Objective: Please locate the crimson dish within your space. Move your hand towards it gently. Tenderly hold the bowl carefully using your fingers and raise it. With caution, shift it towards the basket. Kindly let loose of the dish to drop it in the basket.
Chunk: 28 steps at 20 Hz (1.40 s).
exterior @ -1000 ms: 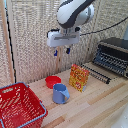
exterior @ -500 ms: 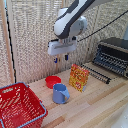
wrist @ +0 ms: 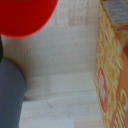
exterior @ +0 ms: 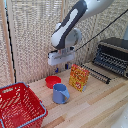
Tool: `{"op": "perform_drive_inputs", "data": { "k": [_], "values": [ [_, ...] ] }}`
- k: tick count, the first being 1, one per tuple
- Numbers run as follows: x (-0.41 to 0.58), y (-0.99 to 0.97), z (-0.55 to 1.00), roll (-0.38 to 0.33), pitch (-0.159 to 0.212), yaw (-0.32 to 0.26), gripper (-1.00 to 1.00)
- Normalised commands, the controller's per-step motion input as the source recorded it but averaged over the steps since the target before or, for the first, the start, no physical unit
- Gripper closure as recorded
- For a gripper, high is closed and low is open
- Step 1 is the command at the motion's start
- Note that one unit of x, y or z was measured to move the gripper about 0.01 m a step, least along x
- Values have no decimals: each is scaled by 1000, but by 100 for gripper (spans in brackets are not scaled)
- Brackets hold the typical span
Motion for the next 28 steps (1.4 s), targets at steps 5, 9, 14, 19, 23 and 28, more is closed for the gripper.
{"op": "perform_drive_inputs", "data": {
  "k": [5, 9, 14, 19, 23, 28],
  "values": [
    [286, 8, -461, -21, -44, 0, -100],
    [280, -22, -392, -16, -37, 26, -100],
    [120, 2, -159, -11, 0, 34, 100],
    [0, 37, -40, -19, 6, 0, 100],
    [47, 49, -39, -3, 1, 3, 100],
    [67, 46, -17, 0, 13, 0, 100]
  ]
}}
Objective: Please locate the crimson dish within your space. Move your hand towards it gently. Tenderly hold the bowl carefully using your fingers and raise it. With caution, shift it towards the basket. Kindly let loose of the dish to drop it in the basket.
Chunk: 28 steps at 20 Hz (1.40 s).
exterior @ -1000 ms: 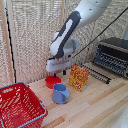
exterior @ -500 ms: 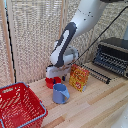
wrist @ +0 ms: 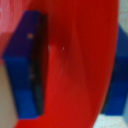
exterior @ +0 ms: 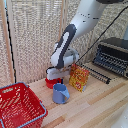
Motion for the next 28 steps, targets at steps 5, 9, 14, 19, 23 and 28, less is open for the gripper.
{"op": "perform_drive_inputs", "data": {
  "k": [5, 9, 14, 19, 23, 28],
  "values": [
    [238, 17, 411, 14, 17, 15, 100],
    [272, -7, 960, 13, 18, 0, 100],
    [141, 115, 1000, 0, 0, 6, 100],
    [-141, 521, 1000, -1, -9, 0, 100],
    [-401, 714, 1000, 1, -63, 0, 100],
    [-377, 749, 984, 0, -64, 0, 100]
  ]
}}
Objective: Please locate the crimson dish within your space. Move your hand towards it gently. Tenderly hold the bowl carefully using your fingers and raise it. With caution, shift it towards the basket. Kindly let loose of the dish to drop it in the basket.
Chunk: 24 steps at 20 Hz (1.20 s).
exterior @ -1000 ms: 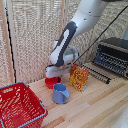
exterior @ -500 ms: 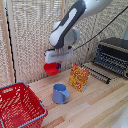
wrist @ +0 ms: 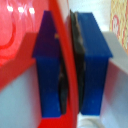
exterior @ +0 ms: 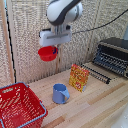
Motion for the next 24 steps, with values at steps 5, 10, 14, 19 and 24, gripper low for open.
{"op": "perform_drive_inputs", "data": {
  "k": [5, 10, 14, 19, 24],
  "values": [
    [-237, 855, 670, -7, -28, 0, 100],
    [-90, 946, 143, -30, 0, 0, 100],
    [-37, 964, 0, -45, -1, 0, 100],
    [-34, 945, -87, -60, 0, 0, 100],
    [-51, 840, -288, -101, 0, 0, 100]
  ]
}}
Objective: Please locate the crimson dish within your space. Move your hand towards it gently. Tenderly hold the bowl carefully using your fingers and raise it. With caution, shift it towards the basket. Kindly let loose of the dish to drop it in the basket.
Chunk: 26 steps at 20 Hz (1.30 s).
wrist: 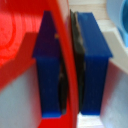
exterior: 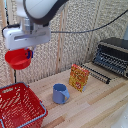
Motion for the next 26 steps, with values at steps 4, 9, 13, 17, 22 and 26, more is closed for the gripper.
{"op": "perform_drive_inputs", "data": {
  "k": [4, 9, 13, 17, 22, 26],
  "values": [
    [0, 539, -422, -125, 0, 14, 100],
    [0, 370, -377, -80, 0, 23, 100],
    [49, 225, -461, -106, -1, 27, 100],
    [94, 95, -319, -57, -7, 10, -100],
    [89, -120, 451, -19, 0, -44, -100],
    [150, -97, 696, -95, -59, -39, -100]
  ]
}}
